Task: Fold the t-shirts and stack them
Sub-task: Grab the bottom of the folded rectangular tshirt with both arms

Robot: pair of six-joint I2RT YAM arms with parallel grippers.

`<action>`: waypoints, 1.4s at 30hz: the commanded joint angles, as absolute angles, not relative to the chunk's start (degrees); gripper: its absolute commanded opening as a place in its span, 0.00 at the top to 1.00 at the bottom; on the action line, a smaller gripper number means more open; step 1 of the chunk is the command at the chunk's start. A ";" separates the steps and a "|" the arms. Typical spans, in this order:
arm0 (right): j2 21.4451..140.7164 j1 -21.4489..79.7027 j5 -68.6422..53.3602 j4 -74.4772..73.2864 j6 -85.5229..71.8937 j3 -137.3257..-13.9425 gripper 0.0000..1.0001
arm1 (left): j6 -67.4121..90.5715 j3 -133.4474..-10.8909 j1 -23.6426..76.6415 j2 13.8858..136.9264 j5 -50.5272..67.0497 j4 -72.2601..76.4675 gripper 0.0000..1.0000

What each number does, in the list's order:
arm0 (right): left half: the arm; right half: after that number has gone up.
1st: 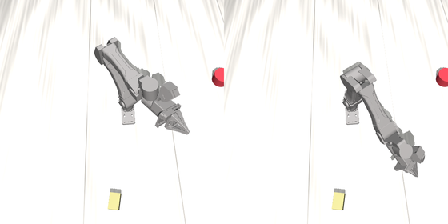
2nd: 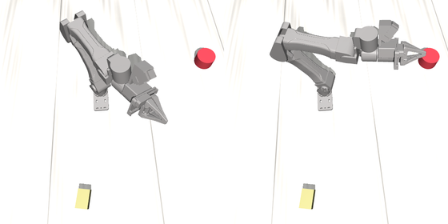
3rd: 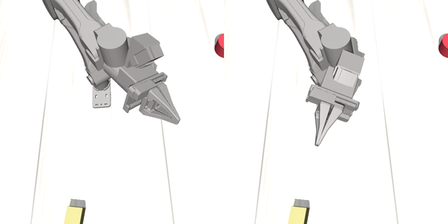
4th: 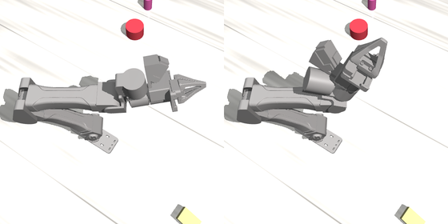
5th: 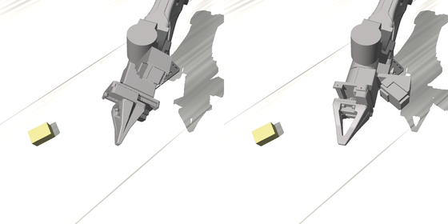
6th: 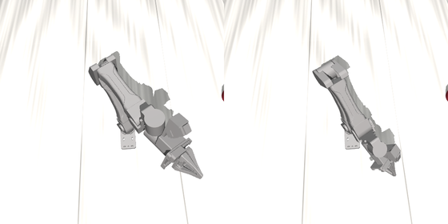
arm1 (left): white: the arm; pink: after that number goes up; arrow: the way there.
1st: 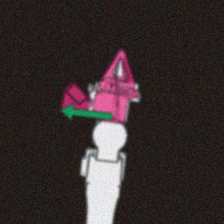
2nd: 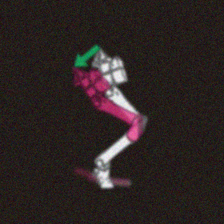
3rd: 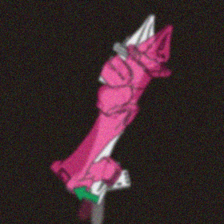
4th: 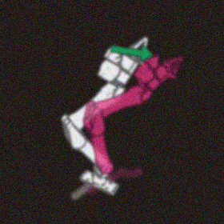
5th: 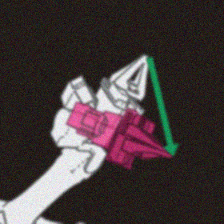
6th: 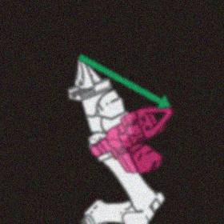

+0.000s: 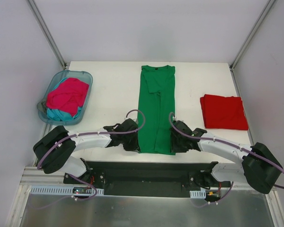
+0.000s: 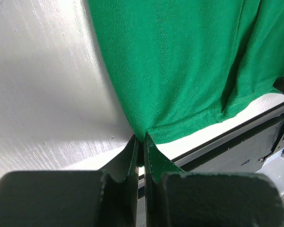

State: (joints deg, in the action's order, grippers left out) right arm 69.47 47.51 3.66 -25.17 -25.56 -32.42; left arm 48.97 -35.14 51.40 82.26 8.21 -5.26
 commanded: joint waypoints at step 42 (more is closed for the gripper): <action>64.15 47.90 2.45 -25.05 -23.99 -31.02 0.57 | 50.36 -31.46 52.03 83.85 5.27 -11.69 1.00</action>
